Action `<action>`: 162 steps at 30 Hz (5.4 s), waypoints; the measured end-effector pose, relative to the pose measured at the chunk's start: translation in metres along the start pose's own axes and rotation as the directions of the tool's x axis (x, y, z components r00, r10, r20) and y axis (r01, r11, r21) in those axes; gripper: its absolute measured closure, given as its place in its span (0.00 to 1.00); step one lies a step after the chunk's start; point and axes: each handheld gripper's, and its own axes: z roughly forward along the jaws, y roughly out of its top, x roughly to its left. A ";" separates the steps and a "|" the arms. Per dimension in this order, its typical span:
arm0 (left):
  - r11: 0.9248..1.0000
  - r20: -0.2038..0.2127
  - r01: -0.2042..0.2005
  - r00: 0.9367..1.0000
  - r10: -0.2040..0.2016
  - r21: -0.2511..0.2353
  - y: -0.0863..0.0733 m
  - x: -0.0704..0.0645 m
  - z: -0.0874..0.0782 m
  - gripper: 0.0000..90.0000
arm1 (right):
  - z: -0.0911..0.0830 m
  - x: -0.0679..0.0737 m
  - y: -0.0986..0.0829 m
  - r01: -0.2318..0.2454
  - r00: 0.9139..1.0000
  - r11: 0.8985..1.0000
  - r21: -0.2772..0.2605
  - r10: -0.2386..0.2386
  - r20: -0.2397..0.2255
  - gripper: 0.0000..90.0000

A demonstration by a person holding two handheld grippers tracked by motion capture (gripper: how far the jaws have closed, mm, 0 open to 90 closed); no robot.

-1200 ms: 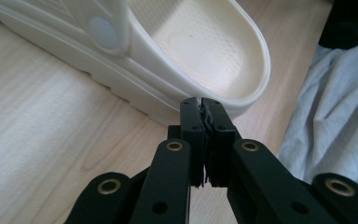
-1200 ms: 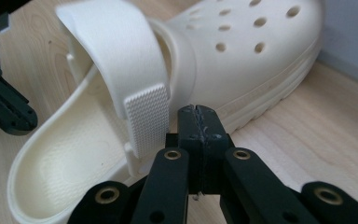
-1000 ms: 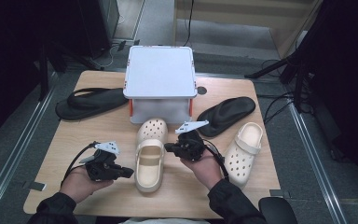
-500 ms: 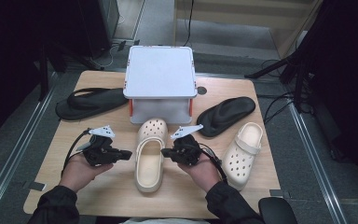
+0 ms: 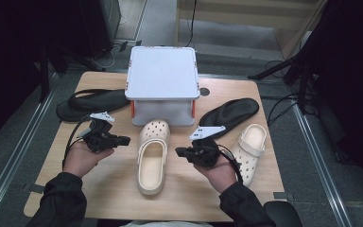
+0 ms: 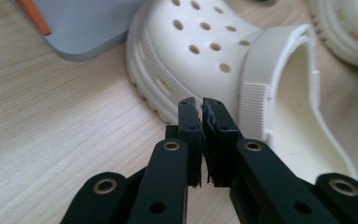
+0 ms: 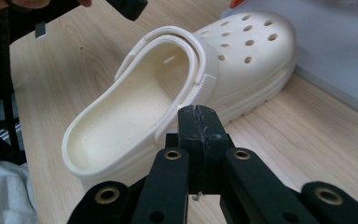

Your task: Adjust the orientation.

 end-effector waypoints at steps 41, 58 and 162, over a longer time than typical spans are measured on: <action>0.997 -0.022 -0.071 0.997 0.071 -0.013 -0.003 0.006 0.005 0.56 | -0.100 -0.052 -0.082 -0.105 0.972 0.994 -0.006 0.104 0.209 0.98; 0.996 -0.023 -0.090 0.996 0.090 -0.011 0.005 0.006 0.012 0.54 | -0.123 -0.056 -0.105 -0.149 0.955 0.989 -0.012 0.147 0.257 1.00; 0.992 -0.022 -0.120 0.993 0.119 -0.035 0.000 -0.004 0.005 0.55 | -0.054 -0.045 -0.055 -0.337 0.940 0.938 0.078 0.340 -0.023 0.84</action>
